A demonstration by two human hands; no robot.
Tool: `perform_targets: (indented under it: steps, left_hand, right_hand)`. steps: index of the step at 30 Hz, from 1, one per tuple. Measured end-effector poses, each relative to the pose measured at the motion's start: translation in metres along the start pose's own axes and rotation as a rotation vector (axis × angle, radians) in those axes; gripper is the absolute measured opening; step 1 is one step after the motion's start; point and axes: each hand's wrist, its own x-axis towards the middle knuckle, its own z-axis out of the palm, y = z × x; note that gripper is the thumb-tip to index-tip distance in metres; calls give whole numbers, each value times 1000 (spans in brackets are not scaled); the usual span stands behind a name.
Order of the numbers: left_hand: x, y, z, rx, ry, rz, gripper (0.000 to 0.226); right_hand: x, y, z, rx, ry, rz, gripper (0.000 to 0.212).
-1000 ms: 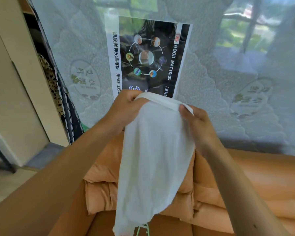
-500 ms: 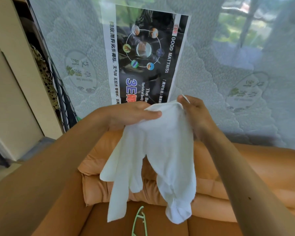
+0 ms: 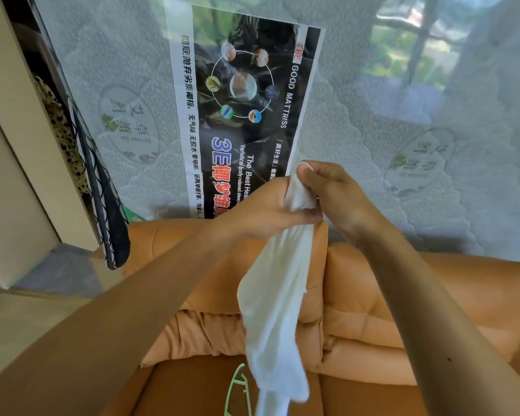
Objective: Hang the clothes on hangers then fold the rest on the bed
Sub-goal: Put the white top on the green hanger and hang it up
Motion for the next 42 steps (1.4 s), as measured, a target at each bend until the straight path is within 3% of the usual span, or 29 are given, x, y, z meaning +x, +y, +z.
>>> perform_targets:
  steps: [6,8,10,14,18,22,24,27,30,42]
  left_hand:
    - [11,1,-6,316,149,-7,27]
    - [10,7,-16,334,161,20,34]
    - [9,14,-27,337,158,51,25]
    - [5,28,-45,335,215,110,16]
    - [-4,29,-79,384,292,142,19]
    - [-20,10,-118,510,308,30,36]
    - [-30,-2,-128,557,300,-49,30]
    - [-45,-26,-137,592,301,-174,21]
    - [-57,-52,-147,614,353,-248,17]
    - [-81,-118,-182,733,439,-312,19]
  right_hand:
    - [-5,14,-13,-81,141,-98,38]
    - [-10,22,-19,-99,122,-96,36]
    - [-17,30,-20,-92,53,-70,27]
    - [-26,62,-12,-283,-80,85,16]
    - [-33,102,-14,-386,-24,274,26]
    - [-35,119,-35,-450,78,248,19]
    - [-32,122,-47,-375,154,185,35]
    - [-25,113,-56,-204,174,137,46]
    - [-15,106,-63,-182,226,127,54]
    - [0,112,-82,-169,445,108,39]
